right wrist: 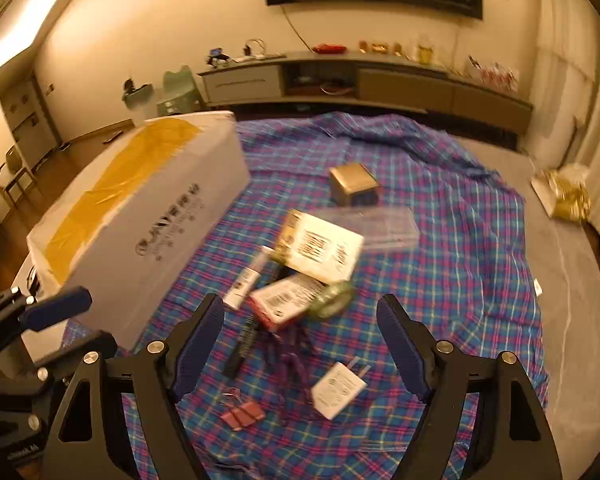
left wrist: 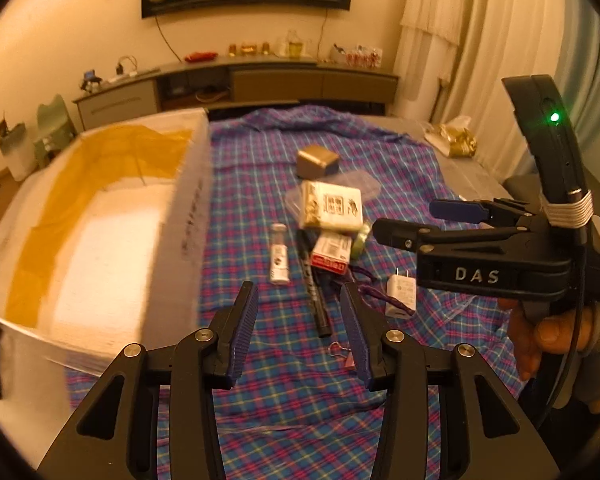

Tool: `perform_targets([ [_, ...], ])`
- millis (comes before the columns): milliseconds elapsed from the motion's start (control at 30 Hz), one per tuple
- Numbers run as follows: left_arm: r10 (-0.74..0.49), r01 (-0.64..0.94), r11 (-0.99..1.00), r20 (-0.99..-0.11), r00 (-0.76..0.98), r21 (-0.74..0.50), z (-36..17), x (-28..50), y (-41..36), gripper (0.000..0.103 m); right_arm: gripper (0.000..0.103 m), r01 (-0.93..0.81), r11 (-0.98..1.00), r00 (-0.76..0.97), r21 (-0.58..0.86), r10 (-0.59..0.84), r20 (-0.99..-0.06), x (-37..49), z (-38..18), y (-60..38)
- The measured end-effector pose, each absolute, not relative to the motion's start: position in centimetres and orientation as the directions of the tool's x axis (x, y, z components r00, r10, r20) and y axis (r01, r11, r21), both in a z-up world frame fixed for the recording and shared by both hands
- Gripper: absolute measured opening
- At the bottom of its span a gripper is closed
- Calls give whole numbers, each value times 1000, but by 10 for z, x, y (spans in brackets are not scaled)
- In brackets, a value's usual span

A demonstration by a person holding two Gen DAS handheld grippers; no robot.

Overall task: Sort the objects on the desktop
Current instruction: 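Grasp the cream printed box with the right tool while the left tool grasps the green tape roll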

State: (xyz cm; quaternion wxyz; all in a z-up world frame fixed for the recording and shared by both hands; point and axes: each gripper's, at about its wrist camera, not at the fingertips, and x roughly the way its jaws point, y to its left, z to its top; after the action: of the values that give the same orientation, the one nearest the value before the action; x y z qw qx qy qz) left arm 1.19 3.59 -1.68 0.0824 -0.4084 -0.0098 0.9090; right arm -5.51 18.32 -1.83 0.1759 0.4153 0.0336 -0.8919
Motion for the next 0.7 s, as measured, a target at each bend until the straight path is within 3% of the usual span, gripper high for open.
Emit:
perform_targets([
  [267,187,-143,-982,-779,-598,-126,-50,-16,45,46,81,287,-927,-479,240,-356,-802,-80,-64,202],
  [433,189,-140,-981,-799,-570,-132,-65,-27,44,45,81,320,-915,-464,247,-379,-801,-106,-69,193],
  [633,240,-187,-969,-776,-584,-159,-62,-37,52,45,82,454,-891,-497,9,-262,-828,-136,-71,173],
  [700,261,-208,-964,-763,-592,-169,-60,-43,55,45,82,492,-871,-471,-1,-265,-841,-144,-77,172],
])
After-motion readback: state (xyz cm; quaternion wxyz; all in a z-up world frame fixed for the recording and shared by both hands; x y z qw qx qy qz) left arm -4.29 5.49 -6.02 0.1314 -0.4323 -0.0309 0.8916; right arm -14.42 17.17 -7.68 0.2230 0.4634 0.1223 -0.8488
